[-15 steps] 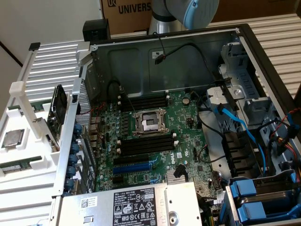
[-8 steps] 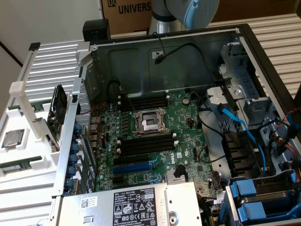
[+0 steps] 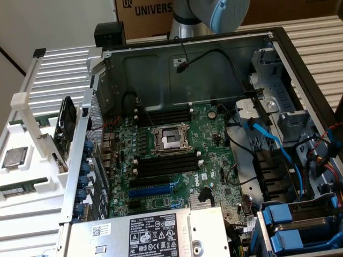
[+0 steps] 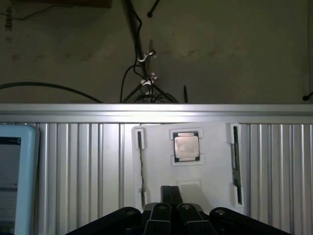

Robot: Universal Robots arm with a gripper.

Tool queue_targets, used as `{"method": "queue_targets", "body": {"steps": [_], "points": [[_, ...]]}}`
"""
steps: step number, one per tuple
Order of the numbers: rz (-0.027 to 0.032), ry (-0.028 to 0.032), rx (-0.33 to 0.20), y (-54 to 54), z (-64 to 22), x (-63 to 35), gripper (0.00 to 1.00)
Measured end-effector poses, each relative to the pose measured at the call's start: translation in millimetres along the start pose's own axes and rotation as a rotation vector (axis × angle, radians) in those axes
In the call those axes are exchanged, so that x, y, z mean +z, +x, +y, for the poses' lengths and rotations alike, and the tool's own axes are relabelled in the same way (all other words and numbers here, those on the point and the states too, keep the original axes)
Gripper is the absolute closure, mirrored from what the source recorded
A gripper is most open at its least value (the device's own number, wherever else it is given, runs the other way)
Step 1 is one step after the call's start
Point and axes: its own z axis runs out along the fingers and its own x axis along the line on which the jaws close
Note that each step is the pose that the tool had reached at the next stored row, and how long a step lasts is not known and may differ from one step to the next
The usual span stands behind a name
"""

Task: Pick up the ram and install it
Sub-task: 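Reach for the ram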

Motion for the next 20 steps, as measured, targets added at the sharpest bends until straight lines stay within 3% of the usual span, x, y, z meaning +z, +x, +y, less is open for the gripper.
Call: {"method": "queue_targets", "body": {"steps": [9,20], "points": [[0.0025,0.0045,0.000,0.2,-0.4,8.5,0.89],[0.0026,0.0047,0.000,6.2,-0.6,13.3,0.89]]}}
